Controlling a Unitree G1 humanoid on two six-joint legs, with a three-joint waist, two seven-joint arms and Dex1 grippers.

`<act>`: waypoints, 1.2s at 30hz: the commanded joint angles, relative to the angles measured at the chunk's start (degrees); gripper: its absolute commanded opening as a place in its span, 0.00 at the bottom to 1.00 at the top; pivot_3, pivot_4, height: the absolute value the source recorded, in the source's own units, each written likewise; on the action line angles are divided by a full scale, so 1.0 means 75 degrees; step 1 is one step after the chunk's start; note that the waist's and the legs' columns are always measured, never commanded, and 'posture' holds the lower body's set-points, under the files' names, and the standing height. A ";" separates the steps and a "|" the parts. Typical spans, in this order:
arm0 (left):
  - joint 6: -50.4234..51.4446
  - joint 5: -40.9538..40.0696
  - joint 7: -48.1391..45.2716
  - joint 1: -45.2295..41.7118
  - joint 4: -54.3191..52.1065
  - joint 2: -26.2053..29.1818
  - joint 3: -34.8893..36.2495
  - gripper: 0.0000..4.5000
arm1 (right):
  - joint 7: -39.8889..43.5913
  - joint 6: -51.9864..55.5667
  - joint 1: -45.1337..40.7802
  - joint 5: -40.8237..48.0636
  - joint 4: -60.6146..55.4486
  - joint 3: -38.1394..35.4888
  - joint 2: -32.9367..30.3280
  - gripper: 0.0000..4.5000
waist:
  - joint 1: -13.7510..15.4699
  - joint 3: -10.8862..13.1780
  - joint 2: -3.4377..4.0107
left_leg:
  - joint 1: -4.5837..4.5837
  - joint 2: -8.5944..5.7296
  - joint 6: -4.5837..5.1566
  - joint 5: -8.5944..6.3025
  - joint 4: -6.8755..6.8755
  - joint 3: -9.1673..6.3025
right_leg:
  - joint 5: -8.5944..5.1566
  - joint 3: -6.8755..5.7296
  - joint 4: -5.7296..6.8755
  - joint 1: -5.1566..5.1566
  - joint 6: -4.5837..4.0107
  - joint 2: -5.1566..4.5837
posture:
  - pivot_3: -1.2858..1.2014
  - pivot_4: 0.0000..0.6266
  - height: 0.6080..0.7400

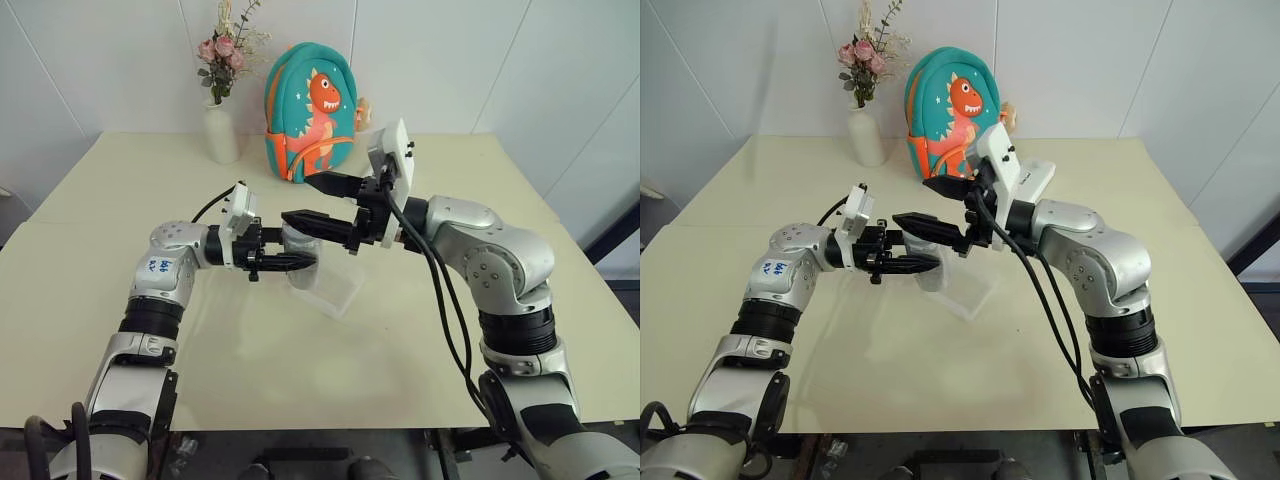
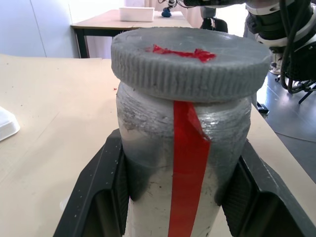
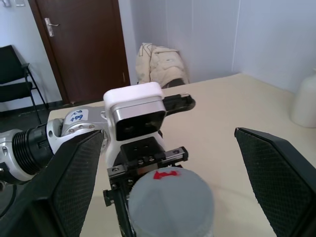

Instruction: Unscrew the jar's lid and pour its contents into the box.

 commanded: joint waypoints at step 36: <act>-0.0074 -0.0053 -0.0053 -0.0212 -0.0171 -0.0040 0.0056 0.44 | 0.0595 -0.1146 -0.0180 -0.0946 0.1021 0.0334 0.0169 0.99 | -0.0009 0.0000 0.0000 | 0.0000 0.0000 0.0000 0.0000 -0.0001 0.0000 | 0.0000 0.0000 0.0001 -0.0001 0.0000 0.0001 | 0.52 0.24 1.00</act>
